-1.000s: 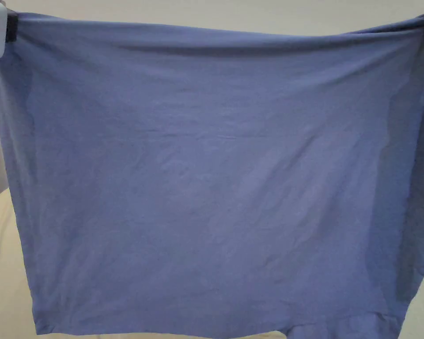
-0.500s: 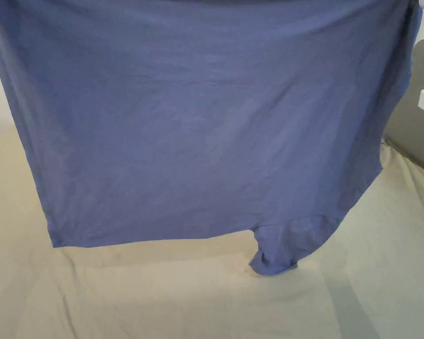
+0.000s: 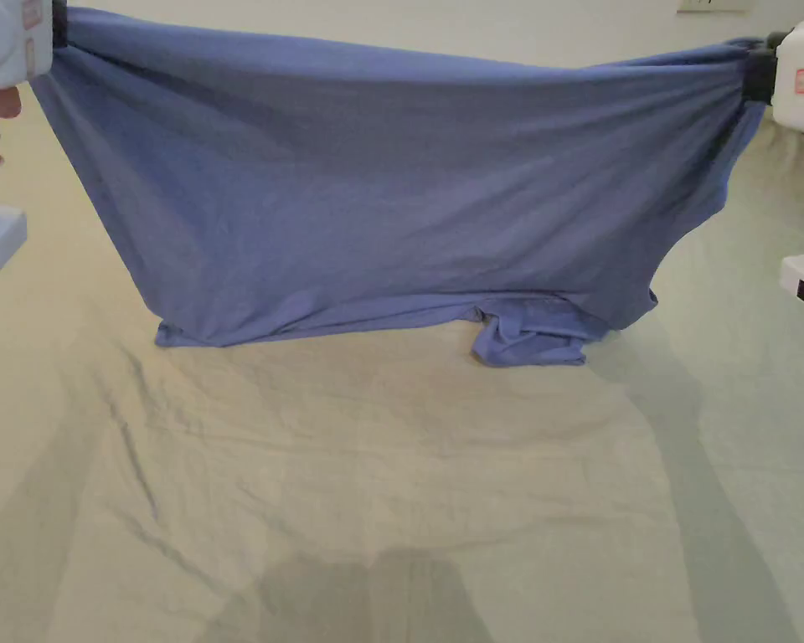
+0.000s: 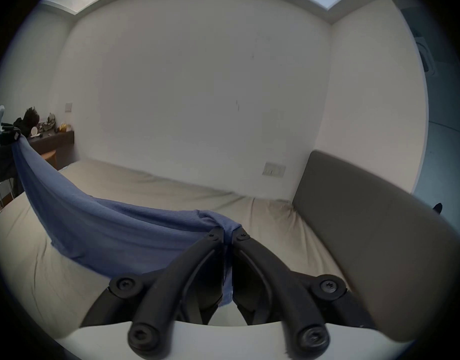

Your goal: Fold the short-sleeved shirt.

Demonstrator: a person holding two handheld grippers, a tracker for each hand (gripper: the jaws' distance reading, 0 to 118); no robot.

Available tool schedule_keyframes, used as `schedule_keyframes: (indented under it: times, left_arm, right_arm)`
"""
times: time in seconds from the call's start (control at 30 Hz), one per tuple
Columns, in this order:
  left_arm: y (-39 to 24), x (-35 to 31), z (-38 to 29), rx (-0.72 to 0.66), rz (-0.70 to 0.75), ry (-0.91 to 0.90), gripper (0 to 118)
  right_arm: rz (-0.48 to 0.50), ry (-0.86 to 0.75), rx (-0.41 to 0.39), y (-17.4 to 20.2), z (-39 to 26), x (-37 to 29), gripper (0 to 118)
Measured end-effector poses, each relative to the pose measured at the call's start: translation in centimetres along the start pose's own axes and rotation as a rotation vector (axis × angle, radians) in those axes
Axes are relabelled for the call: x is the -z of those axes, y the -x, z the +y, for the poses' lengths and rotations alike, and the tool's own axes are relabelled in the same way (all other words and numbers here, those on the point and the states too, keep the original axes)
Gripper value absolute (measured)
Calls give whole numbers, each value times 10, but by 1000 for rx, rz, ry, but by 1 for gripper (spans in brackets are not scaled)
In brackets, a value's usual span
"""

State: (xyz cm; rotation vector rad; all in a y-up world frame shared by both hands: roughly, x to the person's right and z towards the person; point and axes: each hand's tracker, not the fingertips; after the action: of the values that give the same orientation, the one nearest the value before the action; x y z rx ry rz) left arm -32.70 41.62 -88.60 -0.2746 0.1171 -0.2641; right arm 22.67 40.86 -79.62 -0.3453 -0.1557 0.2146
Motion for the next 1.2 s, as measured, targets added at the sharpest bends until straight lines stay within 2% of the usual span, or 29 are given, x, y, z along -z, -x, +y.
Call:
schedule_keyframes:
  times: [0.17,0.3,0.4,0.5,0.57,0.63,0.7,0.8,1.07,1.2]
  left_arm:
    - [-15,-28,-90,44,-53,114,2]
    - [-18,-65,-163,93,-95,214,2]
    - [-19,-100,-217,110,-135,315,2]
    - [-19,-141,-264,101,-177,425,2]
    - [-16,-171,-291,81,-214,517,2]
    - [-11,-196,-312,45,-266,605,2]
    - [-7,-207,-334,76,-284,641,2]
    - [-6,-229,-349,132,-279,690,2]
    - [7,-273,-356,166,-310,708,1]
    - [4,-290,-369,227,-357,758,1]
  right_arm:
    - [57,88,12,9,-79,-9,6]
    - [113,152,42,14,-137,-43,6]
    - [171,227,-18,23,-183,-78,6]
    - [214,311,-38,31,-226,-116,6]
    - [237,388,-14,35,-253,-139,6]
    - [300,537,31,36,-276,-156,6]
    - [311,584,71,36,-297,-173,6]
    - [290,641,70,36,-313,-197,6]
    - [274,732,90,11,-312,-245,6]
    - [256,819,24,13,-315,-260,6]
